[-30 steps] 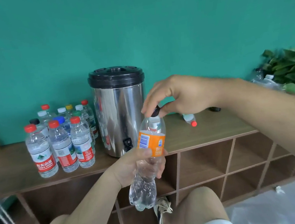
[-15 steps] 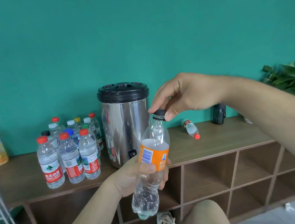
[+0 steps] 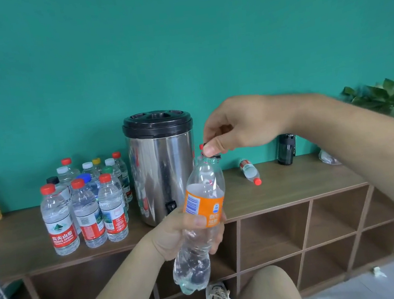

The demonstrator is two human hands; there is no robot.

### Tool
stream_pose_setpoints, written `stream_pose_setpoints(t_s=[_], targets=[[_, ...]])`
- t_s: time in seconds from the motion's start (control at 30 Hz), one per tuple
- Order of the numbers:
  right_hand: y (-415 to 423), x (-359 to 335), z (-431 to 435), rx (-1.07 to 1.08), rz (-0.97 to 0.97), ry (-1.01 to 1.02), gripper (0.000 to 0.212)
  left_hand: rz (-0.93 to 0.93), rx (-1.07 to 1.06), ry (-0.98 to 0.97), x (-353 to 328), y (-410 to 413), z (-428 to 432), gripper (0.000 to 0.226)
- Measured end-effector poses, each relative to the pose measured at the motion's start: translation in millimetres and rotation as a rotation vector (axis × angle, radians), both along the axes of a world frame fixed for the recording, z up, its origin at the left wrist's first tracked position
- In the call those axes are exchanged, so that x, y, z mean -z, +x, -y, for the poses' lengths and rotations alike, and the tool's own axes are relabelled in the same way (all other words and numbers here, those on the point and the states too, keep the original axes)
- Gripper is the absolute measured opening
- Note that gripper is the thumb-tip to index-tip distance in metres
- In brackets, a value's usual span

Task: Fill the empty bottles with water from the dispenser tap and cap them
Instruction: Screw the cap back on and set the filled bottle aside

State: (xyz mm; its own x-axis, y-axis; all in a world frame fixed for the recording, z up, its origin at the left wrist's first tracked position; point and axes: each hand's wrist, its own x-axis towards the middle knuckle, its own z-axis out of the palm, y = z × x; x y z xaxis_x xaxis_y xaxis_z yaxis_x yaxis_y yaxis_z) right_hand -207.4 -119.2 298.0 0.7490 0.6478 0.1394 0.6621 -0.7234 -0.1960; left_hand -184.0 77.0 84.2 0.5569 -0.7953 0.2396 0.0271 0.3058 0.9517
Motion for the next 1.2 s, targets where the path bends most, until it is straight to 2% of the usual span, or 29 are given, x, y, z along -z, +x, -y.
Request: stream_pose_setpoints(t_s=[0.13, 0.2, 0.33, 0.43, 0.53, 0.67, 0.93, 1.03, 1.1, 1.2], targets=[[4.0, 6.9, 2.4, 0.039, 0.036, -0.096, 0.012, 0.059, -0.259, 0.052, 0.8, -4.1, 7.0, 0.057], [5.9, 11.5, 5.8, 0.013, -0.015, -0.057, 0.004, 0.061, -0.285, 0.064, 8.8, -3.1, 7.7, 0.062], [9.3, 20.8, 11.1, -0.067, -0.16, 0.168, 0.019, 0.002, -0.137, 0.0, 12.1, -6.3, 8.1, 0.061], [7.7, 20.5, 13.9, -0.135, -0.203, 0.247, 0.026, -0.022, -0.011, -0.043, 11.9, -8.8, 10.0, 0.058], [3.5, 14.0, 17.3, -0.175, -0.219, 0.28, 0.032, -0.055, 0.106, -0.077, 7.9, -8.9, 12.1, 0.054], [-1.1, 9.2, 19.1, -0.234, -0.203, 0.302, 0.029, -0.052, 0.227, -0.103, -3.5, -11.7, 14.3, 0.053], [-3.6, 2.7, 22.3, -0.237, -0.203, 0.252, 0.035, -0.068, 0.294, -0.095, -8.8, -14.7, 10.6, 0.054], [-8.9, -0.9, 18.3, -0.191, -0.202, 0.22, 0.029, -0.055, 0.27, -0.087, -8.1, -15.7, 8.9, 0.054], [-14.1, -3.0, 10.7, -0.127, -0.125, 0.141, 0.016, -0.041, 0.209, -0.078, -6.3, -15.7, 7.9, 0.055], [-14.2, 3.4, -1.0, -0.038, 0.23, -0.106, 0.06, 0.017, 0.041, -0.043, -4.0, -15.0, 10.1, 0.059]])
